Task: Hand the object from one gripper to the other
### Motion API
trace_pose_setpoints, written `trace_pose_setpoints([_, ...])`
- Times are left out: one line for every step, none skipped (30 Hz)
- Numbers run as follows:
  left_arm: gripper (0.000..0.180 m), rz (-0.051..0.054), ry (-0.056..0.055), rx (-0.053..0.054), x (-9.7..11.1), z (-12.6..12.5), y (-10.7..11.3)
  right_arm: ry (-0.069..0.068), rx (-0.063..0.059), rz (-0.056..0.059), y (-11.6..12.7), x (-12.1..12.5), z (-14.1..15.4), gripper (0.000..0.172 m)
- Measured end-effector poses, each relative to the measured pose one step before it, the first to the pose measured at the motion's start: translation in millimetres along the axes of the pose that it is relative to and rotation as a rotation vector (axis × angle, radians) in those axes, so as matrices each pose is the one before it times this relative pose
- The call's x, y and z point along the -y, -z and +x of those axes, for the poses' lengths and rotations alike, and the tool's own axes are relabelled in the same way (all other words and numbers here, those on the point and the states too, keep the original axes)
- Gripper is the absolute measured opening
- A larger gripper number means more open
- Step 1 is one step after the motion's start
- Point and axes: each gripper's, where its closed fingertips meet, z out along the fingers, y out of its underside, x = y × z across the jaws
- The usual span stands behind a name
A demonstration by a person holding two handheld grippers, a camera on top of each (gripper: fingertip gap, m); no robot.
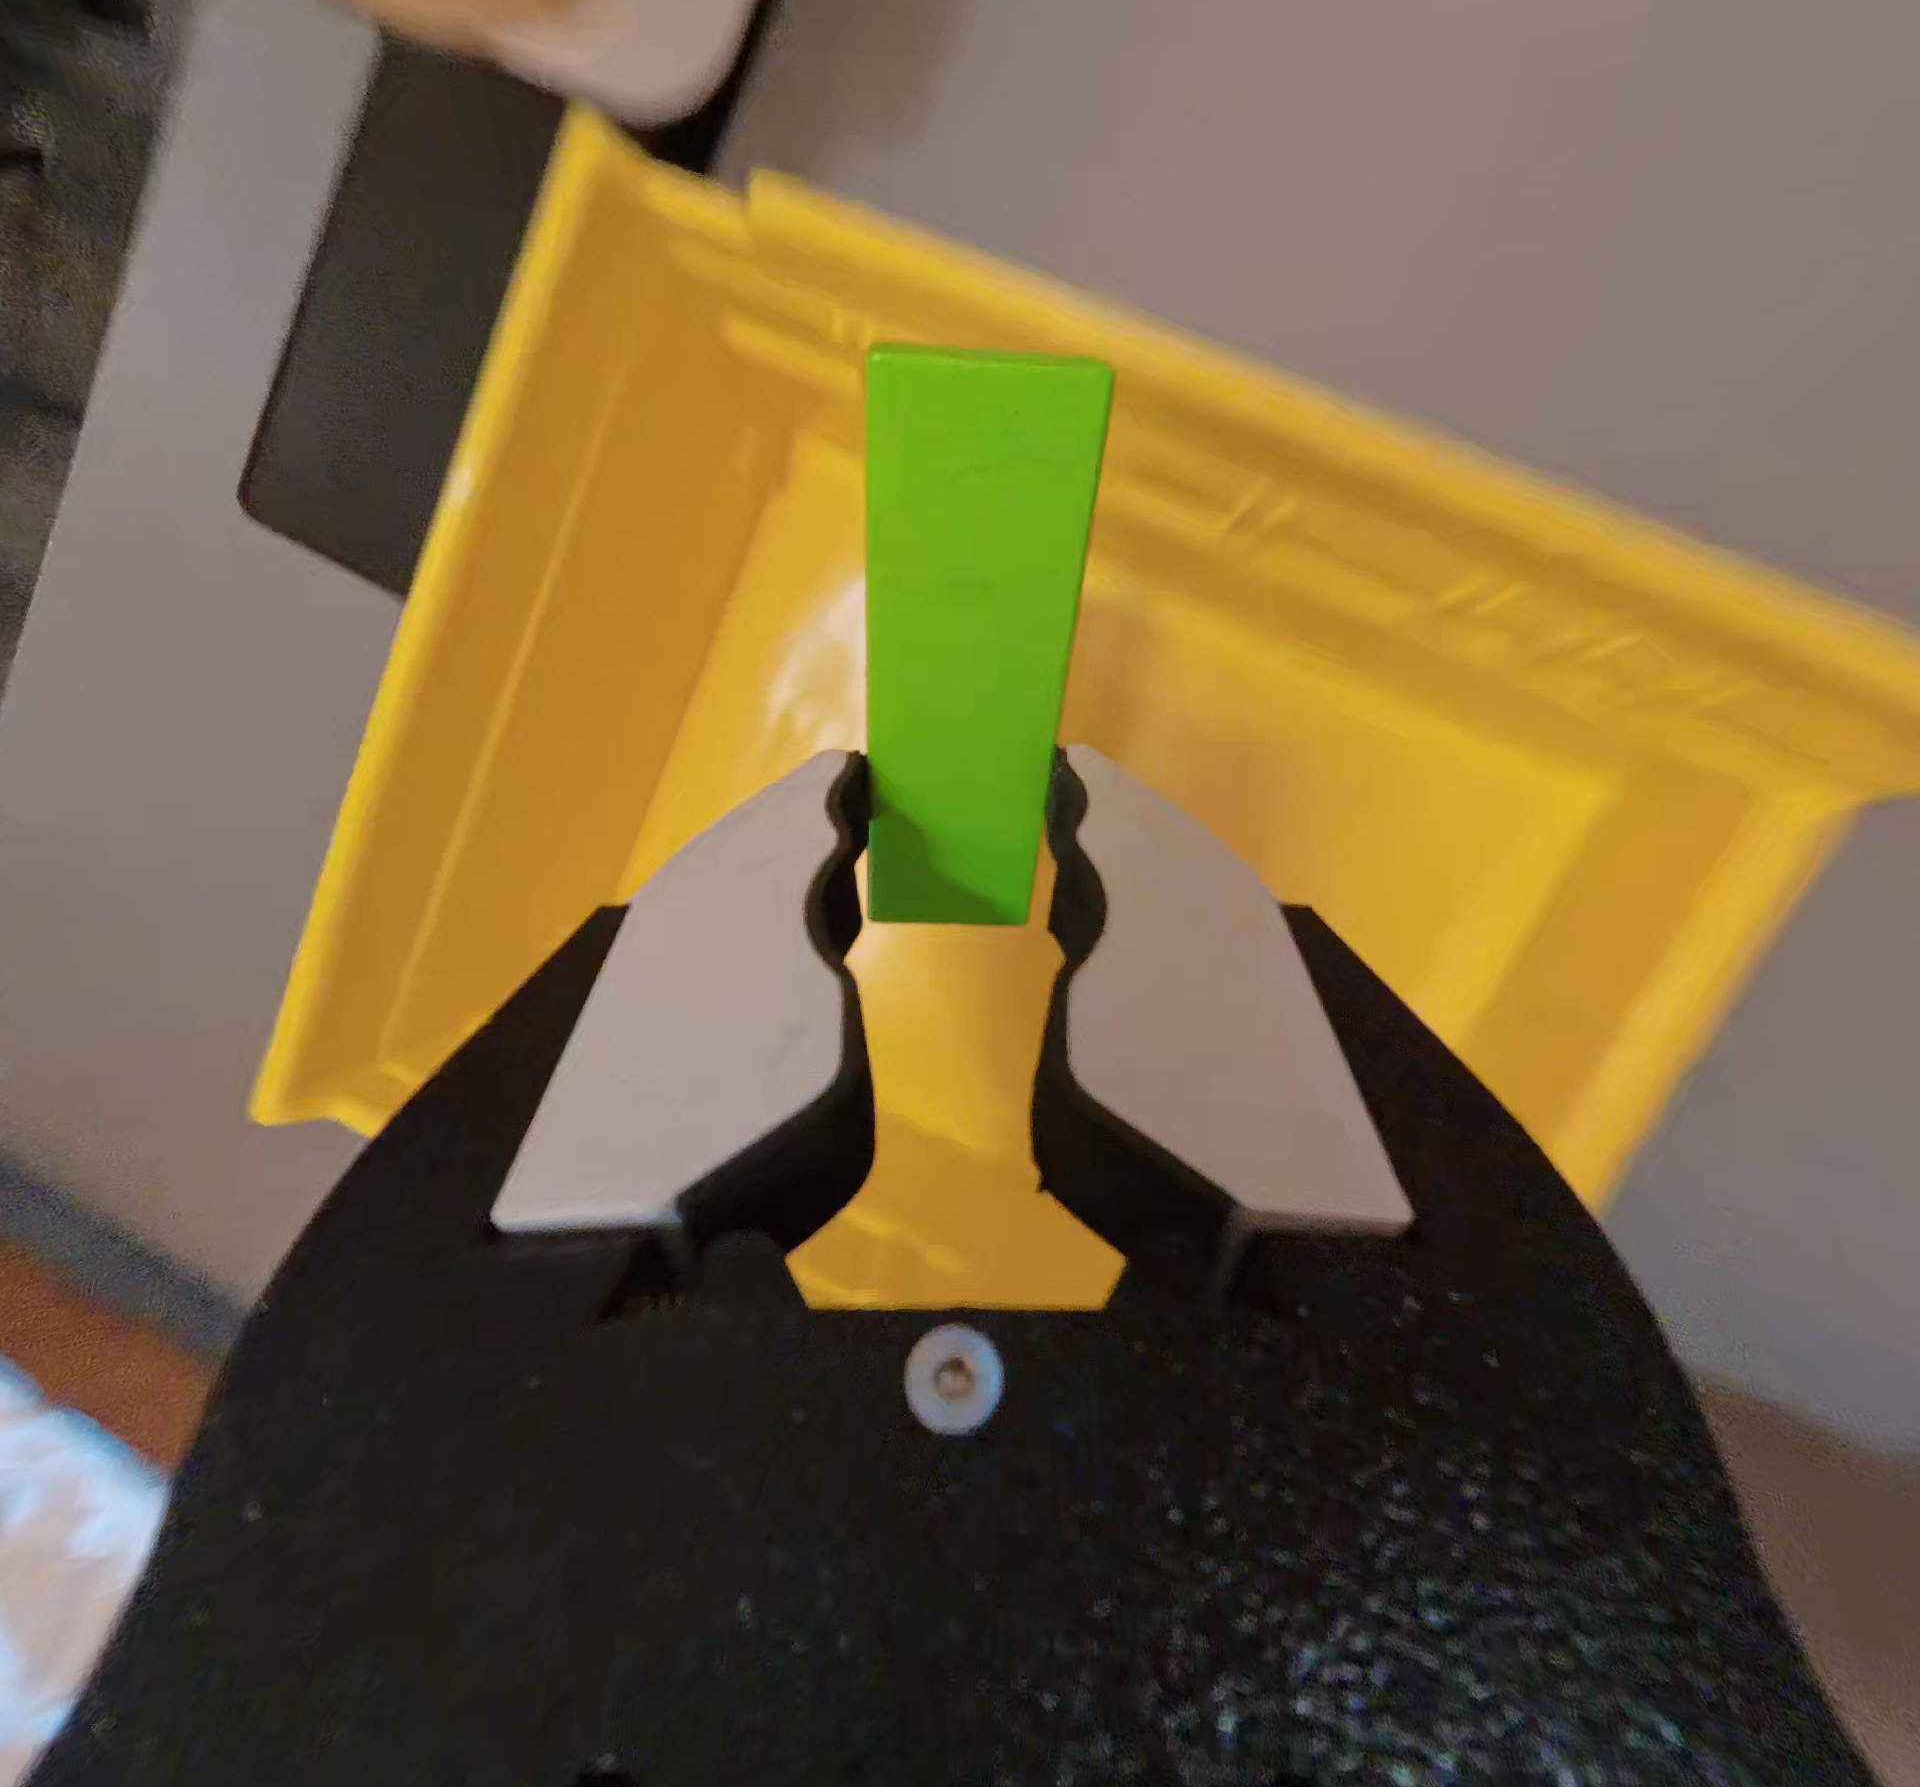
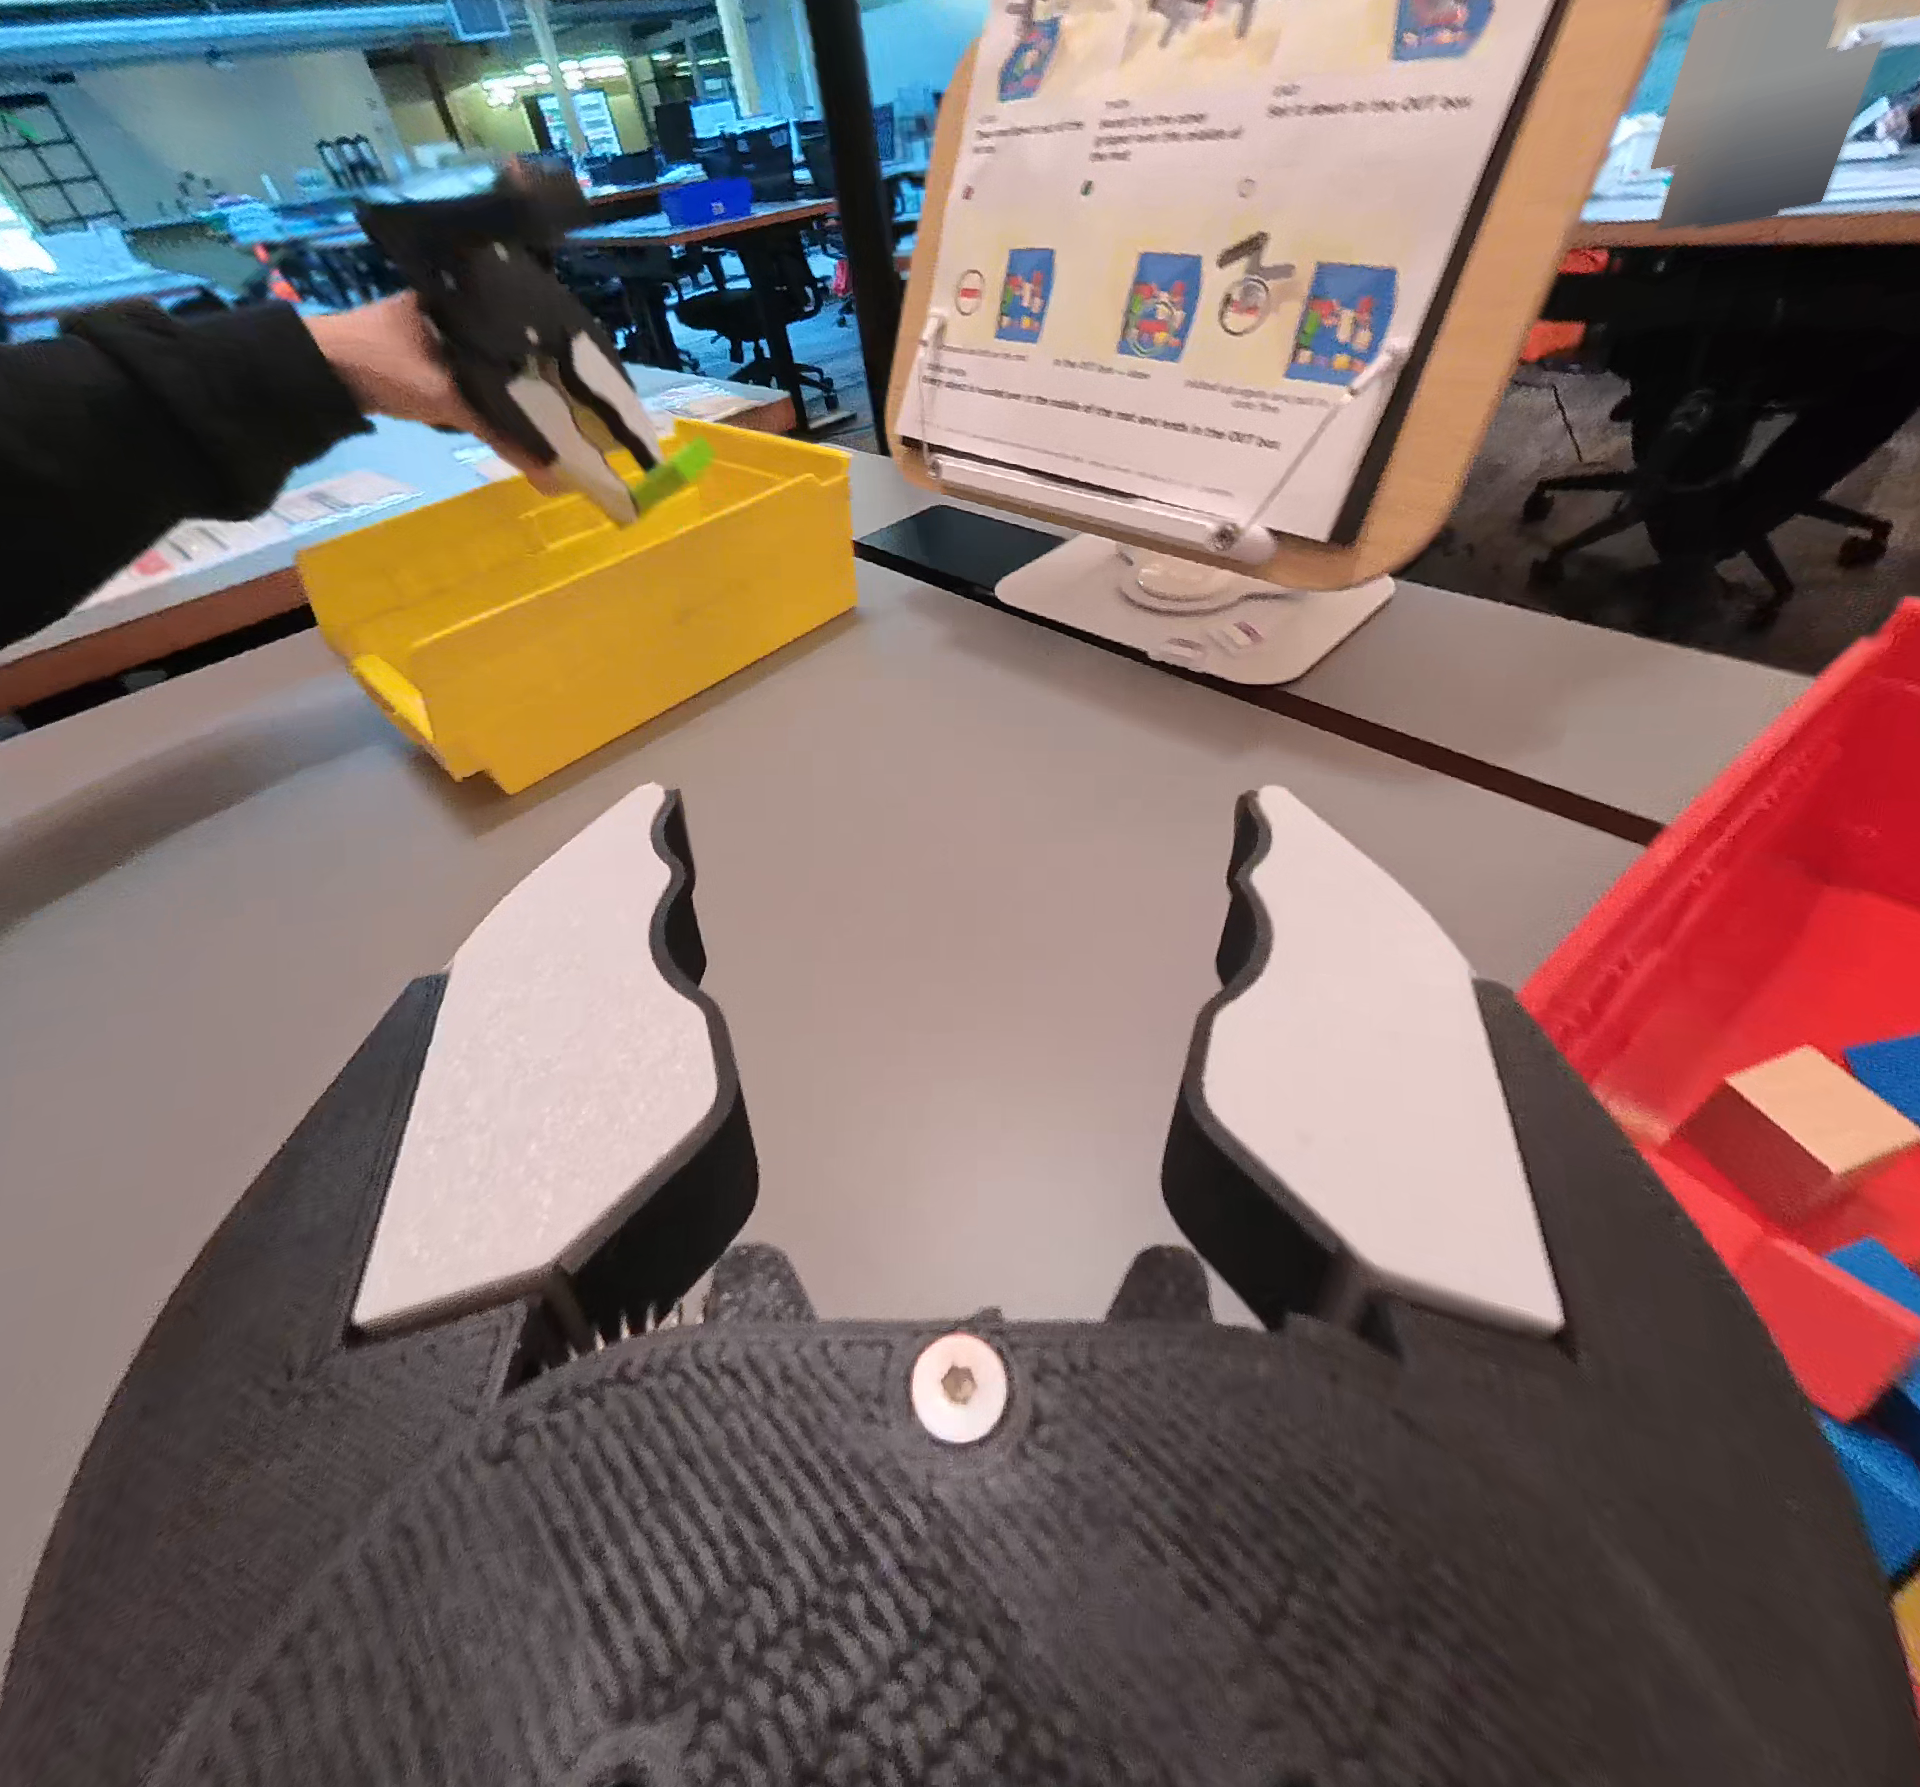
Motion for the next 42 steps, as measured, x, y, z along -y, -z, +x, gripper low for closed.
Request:
trace_pose_setpoints([0.032,0.1026,0.0655,-0.0280,14.87,10.69,17.70,0.0170,0.0129,0.0025,-1.35,3.39,-6.99,0.099])
trace_pose_setpoints([0.032,0.1052,0.0615,-0.0305,17.46,13.79,15.59,0.0157,0.0233,0.0035,-1.91,3.77,-8.49,0.099])
trace_pose_setpoints([0.032,0.1019,0.0392,-0.0360,18.13,17.44,12.48,0.0121,0.0229,0.0082,-2.56,3.97,-8.76,0.098])
trace_pose_setpoints([0.033,0.0863,0.0163,-0.0402,16.33,20.38,8.23,0.0098,0.0257,0.0117,-3.26,3.84,-9.06,0.097])
trace_pose_setpoints([0.033,0.0648,0.0058,-0.0277,13.36,19.93,3.90,0.0082,0.0378,0.0085,-4.19,2.85,-10.69,0.095])
trace_pose_setpoints([0.033,0.0565,-0.0016,-0.0305,11.58,20.87,0.15,0.0028,0.0479,0.0040,-5.03,1.61,-11.92,0.092])
trace_pose_setpoints([0.033,0.0499,-0.0040,-0.0468,10.08,22.88,-3.16,-0.0047,0.0454,-0.0002,-5.43,0.55,-11.24,0.091])
trace_pose_setpoints([0.033,0.0423,-0.0008,-0.0413,8.35,21.22,-5.79,-0.0077,0.0411,-0.0038,-5.08,0.47,-10.39,0.091])
trace_pose_setpoints([0.032,0.0421,-0.0028,-0.0372,7.54,19.72,-7.91,-0.0055,0.0430,0.0017,-4.73,1.26,-10.50,0.088])
trace_pose_setpoints([0.032,0.0387,-0.0034,-0.0564,5.95,20.96,-9.83,-0.0072,0.0386,0.0125,-4.35,2.75,-9.71,0.085])
trace_pose_setpoints([0.032,0.0308,0.0084,-0.0607,4.18,19.61,-11.60,-0.0096,0.0319,0.0187,-3.93,3.58,-8.25,0.085])
trace_pose_setpoints([0.032,0.0292,0.0152,-0.0491,2.75,16.25,-12.97,-0.0075,0.0293,0.0185,-3.33,3.67,-7.34,0.085])
trace_pose_setpoints([0.032,0.0241,0.0082,-0.0543,0.98,15.27,-13.92,-0.0010,0.0286,0.0181,-2.63,3.25,-6.53,0.084])
trace_pose_setpoints([0.032,0.0166,0.0016,-0.0586,-1.15,14.22,-14.81,0.0053,0.0271,0.0171,-1.95,2.89,-5.82,0.082])
trace_pose_setpoints([0.032,0.0121,0.0034,-0.0424,-2.37,10.20,-14.83,0.0073,0.0276,0.0136,-1.29,2.59,-5.28,0.078])
trace_pose_setpoints([0.033,0.0032,0.0030,-0.0337,-3.72,7.15,-14.48,0.0065,0.0299,0.0111,-0.62,2.32,-5.37,0.075])
trace_pose_setpoints([0.032,-0.0036,-0.0014,-0.0368,-4.67,6.12,-13.57,0.0049,0.0287,0.0109,-0.17,2.33,-5.32,0.072])
trace_pose_setpoints([0.033,-0.0031,0.0013,-0.0249,-4.44,3.64,-12.16,0.0063,0.0178,0.0171,0.31,3.42,-3.85,0.071])
trace_pose_setpoints([0.033,-0.0068,0.0053,-0.0081,-4.45,0.72,-10.73,0.0085,0.0123,0.0210,0.87,3.87,-2.83,0.071])
trace_pose_setpoints([0.033,-0.0136,0.0022,-0.0084,-4.70,0.58,-9.43,0.0033,0.0166,0.0200,1.14,3.67,-3.23,0.069])
trace_pose_setpoints([0.033,-0.0111,-0.0024,-0.0101,-3.49,1.10,-8.27,-0.0057,0.0196,0.0154,1.01,2.86,-3.21,0.067])
trace_pose_setpoints([0.033,-0.0081,-0.0040,-0.0010,-2.13,0.37,-7.20,-0.0088,0.0129,0.0093,0.87,1.67,-1.94,0.067])
trace_pose_setpoints([0.033,-0.0118,-0.0050,0.0021,-1.92,0.27,-6.39,-0.0043,0.0061,0.0030,0.88,0.30,-0.66,0.067])
trace_pose_setpoints([0.033,-0.0122,-0.0070,-0.0032,-1.14,1.26,-5.58,-0.0023,-0.0008,-0.0020,0.62,-0.95,0.45,0.067])
trace_pose_setpoints([0.033,-0.0058,-0.0080,-0.0014,-0.02,1.37,-4.86,-0.0021,0.0005,-0.0035,0.25,-1.41,0.37,0.067])
trace_pose_setpoints([0.032,-0.0034,-0.0062,0.0041,0.51,0.62,-4.24,-0.0032,0.0022,-0.0025,-0.18,-1.73,0.26,0.067])
trace_pose_setpoints([0.033,-0.0105,-0.0050,0.0042,-0.53,0.32,-3.95,-0.0069,0.0032,-0.0067,-0.56,-2.64,0.24,0.067])
trace_pose_setpoints([0.033,-0.0138,-0.0065,0.0046,-1.32,-0.08,-3.81,-0.0110,0.0106,-0.0133,-0.93,-3.53,-0.48,0.067])
trace_pose_setpoints([0.033,-0.0075,-0.0038,0.0085,-0.96,-0.75,-3.56,-0.0151,0.0064,-0.0150,-0.99,-3.39,0.06,0.067])
trace_pose_setpoints([0.032,-0.0040,0.0011,0.0026,-0.84,0.24,-3.50,-0.0170,-0.0023,-0.0174,-0.75,-3.52,1.17,0.060])
trace_pose_setpoints([0.033,-0.0029,0.0002,-0.0022,-1.00,0.67,-3.14,-0.0155,0.0099,-0.0177,-0.33,-3.29,-0.67,0.037])
trace_pose_setpoints([0.032,0.0153,0.0014,0.0007,1.03,-0.03,-1.80,-0.0194,0.0161,0.0029,-0.11,-0.41,-1.71,0.035])
trace_pose_setpoints([0.032,0.0348,0.0099,0.0071,3.31,-1.48,-0.13,-0.0154,-0.0060,0.0198,1.07,2.41,1.40,0.035])
trace_pose_setpoints([0.032,0.0386,0.0088,0.0119,3.49,-2.30,0.07,-0.0124,-0.0213,0.0148,1.98,2.51,3.22,0.035])
trace_pose_setpoints([0.032,0.0366,-0.0012,0.0139,2.62,-1.89,-0.44,-0.0072,-0.0174,0.0039,1.58,1.43,2.66,0.035])
trace_pose_setpoints([0.032,0.0365,-0.0045,0.0211,2.20,-2.22,-0.93,-0.0033,-0.0117,0.0015,1.44,1.13,1.87,0.035])
trace_pose_setpoints([0.032,0.0300,-0.0034,0.0331,0.93,-3.27,-0.90,-0.0030,-0.0186,-0.0002,1.85,0.91,3.05,0.035])
trace_pose_setpoints([0.037,0.0181,-0.0073,0.0430,-0.93,-4.41,-0.63,0.0002,-0.0312,-0.0055,2.83,0.49,4.96,0.035])
trace_pose_setpoints([0.045,0.0083,-0.0086,0.0576,-2.64,-6.22,0.26,0.0113,-0.0376,-0.0107,4.89,0.49,6.49,0.035])
trace_pose_setpoints([0.050,0.0042,-0.0059,0.0723,-3.74,-7.82,1.08,0.0127,-0.0515,-0.0121,7.58,1.35,9.17,0.035])
trace_pose_setpoints([0.053,0.0072,-0.0024,0.0744,-3.93,-7.85,2.03,0.0040,-0.0766,-0.0105,10.88,2.26,13.69,0.035])
trace_pose_setpoints([0.056,0.0162,-0.0009,0.0632,-3.16,-5.95,2.65,-0.0028,-0.0909,-0.0044,13.80,3.04,17.40,0.036])
